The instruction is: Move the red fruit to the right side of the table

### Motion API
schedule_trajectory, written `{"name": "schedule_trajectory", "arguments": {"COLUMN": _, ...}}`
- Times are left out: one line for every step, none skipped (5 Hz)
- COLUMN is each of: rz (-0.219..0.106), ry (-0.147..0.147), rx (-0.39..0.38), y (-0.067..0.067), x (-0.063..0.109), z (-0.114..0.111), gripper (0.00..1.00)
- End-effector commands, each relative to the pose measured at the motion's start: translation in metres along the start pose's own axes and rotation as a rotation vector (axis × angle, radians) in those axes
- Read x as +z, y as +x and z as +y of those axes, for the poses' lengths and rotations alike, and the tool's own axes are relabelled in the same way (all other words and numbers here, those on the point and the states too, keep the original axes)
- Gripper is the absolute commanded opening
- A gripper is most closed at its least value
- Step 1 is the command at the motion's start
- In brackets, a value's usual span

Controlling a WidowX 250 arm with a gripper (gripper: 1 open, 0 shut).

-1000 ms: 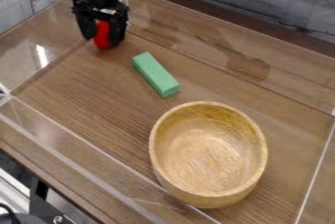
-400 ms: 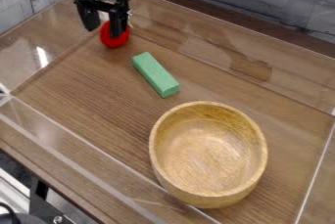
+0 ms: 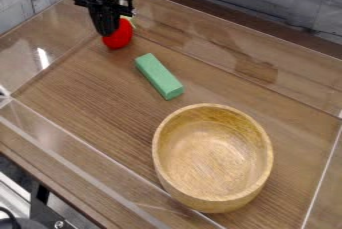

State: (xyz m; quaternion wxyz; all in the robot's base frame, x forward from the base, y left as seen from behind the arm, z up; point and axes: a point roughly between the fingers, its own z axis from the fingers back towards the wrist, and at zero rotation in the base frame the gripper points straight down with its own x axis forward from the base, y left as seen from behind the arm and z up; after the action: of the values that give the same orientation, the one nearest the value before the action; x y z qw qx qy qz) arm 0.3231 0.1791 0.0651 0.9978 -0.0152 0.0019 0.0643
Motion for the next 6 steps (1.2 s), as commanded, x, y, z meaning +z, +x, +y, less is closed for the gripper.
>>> {"name": "schedule_trajectory", "arguments": {"rz": -0.114, "ry": 0.014, "rx": 0.006, "y": 0.012, "x": 0.054, "z": -0.015, "gripper": 0.00}}
{"name": "schedule_trajectory", "arguments": {"rz": -0.140, "ry": -0.010, "rx": 0.020, "y": 0.009, "x": 0.073, "z": -0.027, "gripper": 0.00}}
{"name": "schedule_trajectory", "arguments": {"rz": -0.148, "ry": -0.034, "rx": 0.015, "y": 0.006, "x": 0.080, "z": -0.047, "gripper": 0.00}}
{"name": "schedule_trajectory", "arguments": {"rz": -0.148, "ry": -0.056, "rx": 0.014, "y": 0.014, "x": 0.092, "z": -0.085, "gripper": 0.00}}
{"name": "schedule_trajectory", "arguments": {"rz": -0.141, "ry": -0.072, "rx": -0.009, "y": 0.025, "x": 0.094, "z": -0.128, "gripper": 0.00}}
{"name": "schedule_trajectory", "arguments": {"rz": -0.146, "ry": -0.054, "rx": 0.097, "y": 0.035, "x": 0.086, "z": -0.097, "gripper": 1.00}}
